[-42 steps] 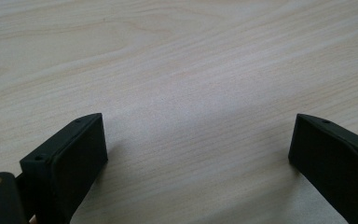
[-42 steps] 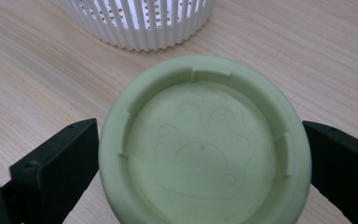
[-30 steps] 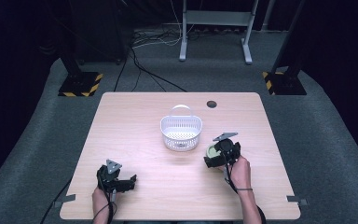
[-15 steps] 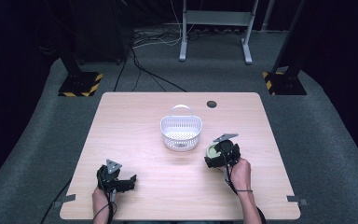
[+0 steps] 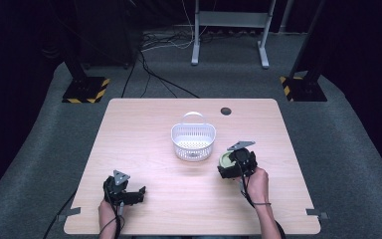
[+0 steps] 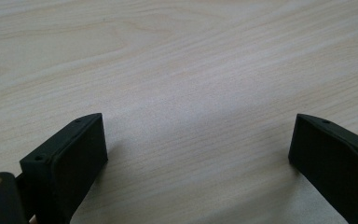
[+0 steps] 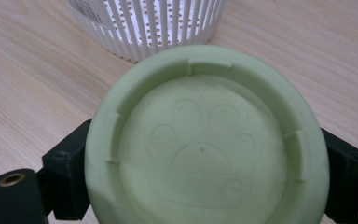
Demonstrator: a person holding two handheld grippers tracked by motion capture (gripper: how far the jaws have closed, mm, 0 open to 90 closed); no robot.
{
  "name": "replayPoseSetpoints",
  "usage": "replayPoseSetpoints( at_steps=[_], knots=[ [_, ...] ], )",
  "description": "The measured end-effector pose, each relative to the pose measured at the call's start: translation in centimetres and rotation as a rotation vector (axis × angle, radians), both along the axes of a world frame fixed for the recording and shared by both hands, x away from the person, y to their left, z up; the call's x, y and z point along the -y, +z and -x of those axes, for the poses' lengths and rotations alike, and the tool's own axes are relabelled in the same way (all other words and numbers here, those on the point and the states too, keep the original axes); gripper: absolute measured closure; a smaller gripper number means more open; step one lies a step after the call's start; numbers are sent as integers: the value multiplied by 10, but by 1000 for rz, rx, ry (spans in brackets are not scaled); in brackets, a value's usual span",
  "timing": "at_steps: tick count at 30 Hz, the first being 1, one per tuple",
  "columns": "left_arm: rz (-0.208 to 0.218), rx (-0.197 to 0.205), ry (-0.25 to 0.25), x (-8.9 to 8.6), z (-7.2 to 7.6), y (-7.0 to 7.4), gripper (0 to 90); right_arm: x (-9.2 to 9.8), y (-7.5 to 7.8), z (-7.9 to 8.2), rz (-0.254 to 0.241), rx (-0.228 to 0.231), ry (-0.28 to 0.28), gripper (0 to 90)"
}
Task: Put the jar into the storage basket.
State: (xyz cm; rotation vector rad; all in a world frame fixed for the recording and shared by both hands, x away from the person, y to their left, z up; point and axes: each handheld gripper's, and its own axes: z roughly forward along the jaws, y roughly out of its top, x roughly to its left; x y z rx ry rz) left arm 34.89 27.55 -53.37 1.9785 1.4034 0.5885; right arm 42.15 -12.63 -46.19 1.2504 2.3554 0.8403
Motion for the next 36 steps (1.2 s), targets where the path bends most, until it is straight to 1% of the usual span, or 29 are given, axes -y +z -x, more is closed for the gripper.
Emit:
replayPoseSetpoints(
  at_steps=[6, 8, 10, 13, 22, 30, 36],
  knots=[
    [0, 0, 0, 0, 0, 0, 38, -2, 6, 3, 5, 4, 17, 109],
    [0, 0, 0, 0, 0, 0, 38, -3, 8, 3, 11, 8, 19, 109],
    [0, 0, 0, 0, 0, 0, 39, -3, 10, 4, 6, 13, 21, 109],
    [0, 0, 0, 0, 0, 0, 38, -5, 13, 5, 8, 12, 22, 109],
    [0, 0, 0, 0, 0, 0, 39, -10, 23, 4, 15, 23, 46, 109],
    [0, 1, -4, 0, 0, 0, 39, -16, 33, 2, 10, 37, 52, 109],
    [0, 0, -6, 0, 0, 0, 39, -20, 41, 0, 7, 39, 62, 109]
  ],
)
